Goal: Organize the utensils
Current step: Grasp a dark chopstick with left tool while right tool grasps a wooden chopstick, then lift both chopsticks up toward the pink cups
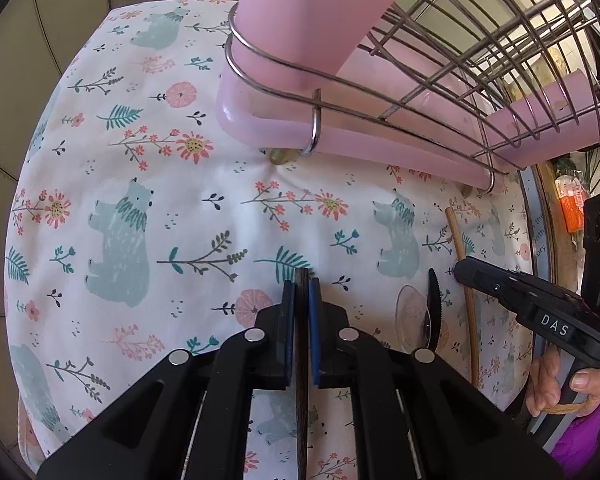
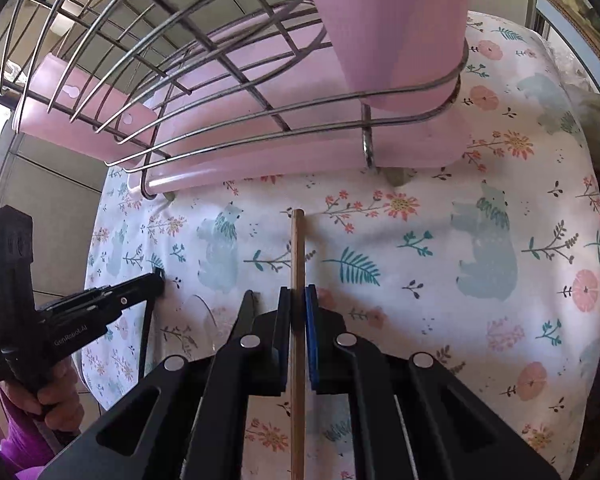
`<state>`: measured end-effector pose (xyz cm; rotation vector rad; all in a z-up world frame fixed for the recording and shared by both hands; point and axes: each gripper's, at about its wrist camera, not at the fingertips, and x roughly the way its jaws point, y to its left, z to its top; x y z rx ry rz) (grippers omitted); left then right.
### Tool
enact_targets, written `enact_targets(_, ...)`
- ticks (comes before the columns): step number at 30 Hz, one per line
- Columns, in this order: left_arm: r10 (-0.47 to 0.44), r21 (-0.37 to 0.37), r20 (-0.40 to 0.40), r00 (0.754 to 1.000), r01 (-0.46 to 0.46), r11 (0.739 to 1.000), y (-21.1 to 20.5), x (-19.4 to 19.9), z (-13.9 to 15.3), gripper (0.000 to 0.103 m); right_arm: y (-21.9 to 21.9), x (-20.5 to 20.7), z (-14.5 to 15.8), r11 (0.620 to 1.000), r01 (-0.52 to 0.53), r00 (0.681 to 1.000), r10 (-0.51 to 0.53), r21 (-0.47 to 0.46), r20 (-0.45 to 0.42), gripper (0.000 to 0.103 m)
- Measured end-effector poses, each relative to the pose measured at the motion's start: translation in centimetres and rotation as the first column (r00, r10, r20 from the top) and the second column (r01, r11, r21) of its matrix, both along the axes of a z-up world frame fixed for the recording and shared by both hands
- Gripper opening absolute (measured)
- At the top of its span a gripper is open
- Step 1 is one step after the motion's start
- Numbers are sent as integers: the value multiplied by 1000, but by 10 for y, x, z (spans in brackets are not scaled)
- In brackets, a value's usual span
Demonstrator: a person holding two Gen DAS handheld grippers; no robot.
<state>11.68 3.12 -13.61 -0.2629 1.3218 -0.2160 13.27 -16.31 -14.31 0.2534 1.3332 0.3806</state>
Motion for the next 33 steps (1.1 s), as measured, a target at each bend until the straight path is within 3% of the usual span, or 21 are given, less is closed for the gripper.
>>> enact_targets(11, -77, 34, -77, 994, 80, 996, -3, 8, -6, 6, 6, 19, -7, 998, -56, 995, 55, -6, -85, 9)
enact_targets(16, -97, 47, -93, 991, 102, 994, -5, 12, -7, 6, 5, 21, -8, 998, -70, 995, 69, -5, -76, 8)
enact_targets(21, -112, 67, -51, 992, 115, 991, -11, 9, -2, 6, 3, 11, -4, 998, -66, 998, 66, 9, -15, 7)
enact_targets(25, -95, 32, -11, 995, 95, 995, -8, 1, 9, 6, -6, 0, 13, 997, -63, 996, 60, 52, 64, 7)
enact_targets(33, -59, -25, 164, 985, 63, 998, 9, -18, 55, 6, -24, -28, 65, 993, -74, 964, 48, 92, 262, 7)
